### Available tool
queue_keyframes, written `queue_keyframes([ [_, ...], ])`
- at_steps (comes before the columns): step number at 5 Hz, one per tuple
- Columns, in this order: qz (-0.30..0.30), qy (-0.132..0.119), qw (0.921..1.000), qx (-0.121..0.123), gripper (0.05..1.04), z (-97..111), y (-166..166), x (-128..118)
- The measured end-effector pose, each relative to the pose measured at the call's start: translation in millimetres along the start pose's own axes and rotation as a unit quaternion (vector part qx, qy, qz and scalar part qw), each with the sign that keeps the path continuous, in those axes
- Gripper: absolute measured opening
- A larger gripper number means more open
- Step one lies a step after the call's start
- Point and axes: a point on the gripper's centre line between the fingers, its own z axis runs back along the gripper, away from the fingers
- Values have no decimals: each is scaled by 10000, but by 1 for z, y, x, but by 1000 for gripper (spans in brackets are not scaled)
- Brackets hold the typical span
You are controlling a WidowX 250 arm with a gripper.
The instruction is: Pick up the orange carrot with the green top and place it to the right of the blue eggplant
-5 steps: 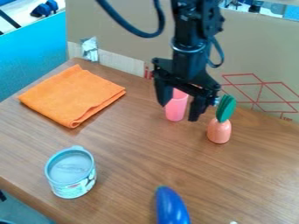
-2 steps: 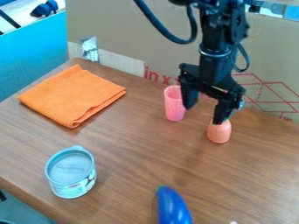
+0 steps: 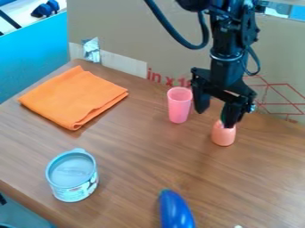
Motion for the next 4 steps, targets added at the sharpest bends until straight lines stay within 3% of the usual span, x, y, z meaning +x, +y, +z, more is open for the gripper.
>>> queue_keyframes([
  [1, -14, -29, 10000, -84, 967, -6, -1, 6],
  [2, -71, -122, 9998, -144, 671, -6, -3, 10],
  [3, 84, -270, 9987, -426, 378, -13, -3, 10],
  [4, 107, -374, 9975, -597, 217, -11, -3, 8],
])
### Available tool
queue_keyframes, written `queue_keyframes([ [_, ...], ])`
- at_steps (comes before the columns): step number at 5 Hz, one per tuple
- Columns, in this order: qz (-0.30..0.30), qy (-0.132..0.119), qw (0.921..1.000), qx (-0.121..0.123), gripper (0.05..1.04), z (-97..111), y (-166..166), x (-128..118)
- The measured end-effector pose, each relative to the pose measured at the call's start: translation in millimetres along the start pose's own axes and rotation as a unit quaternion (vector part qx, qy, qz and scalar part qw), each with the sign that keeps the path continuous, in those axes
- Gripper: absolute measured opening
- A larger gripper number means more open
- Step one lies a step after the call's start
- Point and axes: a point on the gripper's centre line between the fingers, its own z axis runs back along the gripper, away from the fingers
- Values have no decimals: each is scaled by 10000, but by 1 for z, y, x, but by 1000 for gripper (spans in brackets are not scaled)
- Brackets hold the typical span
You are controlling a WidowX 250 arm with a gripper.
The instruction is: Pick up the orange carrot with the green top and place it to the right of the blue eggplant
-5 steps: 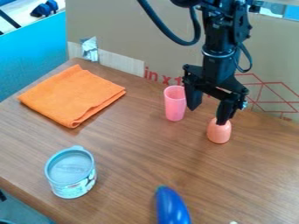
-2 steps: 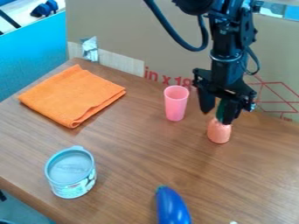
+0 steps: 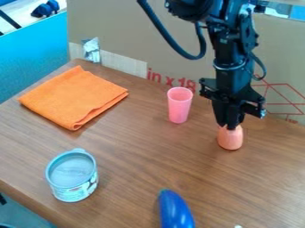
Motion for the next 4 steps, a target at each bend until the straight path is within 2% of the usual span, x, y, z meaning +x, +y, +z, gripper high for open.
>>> queue_keyframes([
  [1, -22, -83, 10000, -36, 201, 3, 0, -3],
  [2, -95, -298, 9995, -21, 201, 21, -5, -10],
  [3, -278, -434, 9984, 228, 201, 41, -15, -29],
  [4, -529, -424, 9975, 198, 201, 44, -35, -49],
])
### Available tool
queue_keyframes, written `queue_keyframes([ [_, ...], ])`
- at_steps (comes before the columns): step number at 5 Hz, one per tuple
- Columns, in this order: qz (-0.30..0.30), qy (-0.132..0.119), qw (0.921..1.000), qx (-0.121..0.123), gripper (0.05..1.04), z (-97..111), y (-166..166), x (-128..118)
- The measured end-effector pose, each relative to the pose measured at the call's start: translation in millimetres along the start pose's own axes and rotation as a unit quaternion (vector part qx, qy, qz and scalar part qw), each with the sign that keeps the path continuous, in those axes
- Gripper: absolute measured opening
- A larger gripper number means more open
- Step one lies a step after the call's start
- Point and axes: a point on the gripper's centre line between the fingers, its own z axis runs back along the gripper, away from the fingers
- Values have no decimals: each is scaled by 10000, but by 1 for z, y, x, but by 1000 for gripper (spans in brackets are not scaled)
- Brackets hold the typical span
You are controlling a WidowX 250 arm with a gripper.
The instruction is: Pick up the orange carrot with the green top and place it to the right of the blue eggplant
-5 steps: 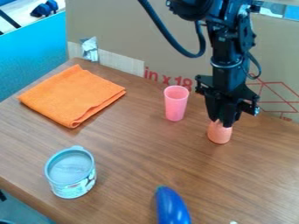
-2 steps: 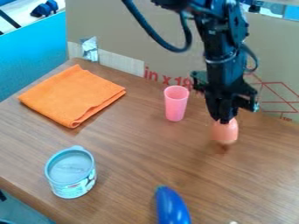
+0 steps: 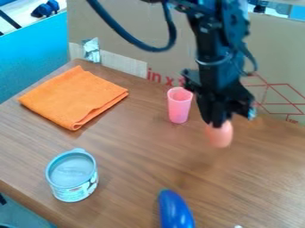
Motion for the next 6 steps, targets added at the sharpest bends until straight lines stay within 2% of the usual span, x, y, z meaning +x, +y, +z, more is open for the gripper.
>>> queue_keyframes([
  [1, -323, 185, 9993, -78, 201, -7, -23, -13],
  [3, -1027, 547, 9922, -450, 201, -38, -57, -25],
  [4, -1341, 558, 9879, -540, 201, -42, -72, -25],
  [5, -1530, 545, 9855, -487, 209, -43, -81, -26],
  [6, -1504, 539, 9859, -502, 249, -43, -82, -28],
])
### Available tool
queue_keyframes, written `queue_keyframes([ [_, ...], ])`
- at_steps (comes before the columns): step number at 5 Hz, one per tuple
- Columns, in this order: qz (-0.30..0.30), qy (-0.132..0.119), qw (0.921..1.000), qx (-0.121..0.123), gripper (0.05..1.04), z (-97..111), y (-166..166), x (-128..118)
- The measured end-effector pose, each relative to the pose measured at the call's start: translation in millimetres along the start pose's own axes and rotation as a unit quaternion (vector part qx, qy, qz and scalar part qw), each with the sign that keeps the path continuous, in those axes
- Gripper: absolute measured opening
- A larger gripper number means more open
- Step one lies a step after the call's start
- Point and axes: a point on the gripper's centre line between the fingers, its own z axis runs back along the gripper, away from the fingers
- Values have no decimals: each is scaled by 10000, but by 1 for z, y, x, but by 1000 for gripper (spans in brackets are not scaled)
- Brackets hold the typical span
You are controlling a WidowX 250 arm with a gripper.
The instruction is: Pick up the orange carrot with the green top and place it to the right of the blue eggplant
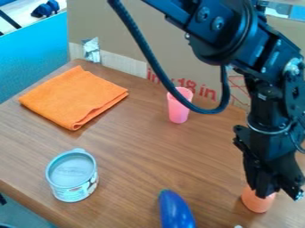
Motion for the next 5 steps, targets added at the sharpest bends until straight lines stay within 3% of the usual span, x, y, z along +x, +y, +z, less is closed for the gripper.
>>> queue_keyframes([
  [1, 118, -63, 9999, 3, 542, 4, 5, -6],
  [2, 249, -290, 9993, 49, 857, 17, 10, -8],
  [3, 424, -594, 9973, 107, 1021, 34, 17, -8],
  [4, 540, -883, 9945, 166, 1010, 53, 27, -9],
  [5, 1016, -913, 9883, 684, 1008, 78, 59, -23],
])
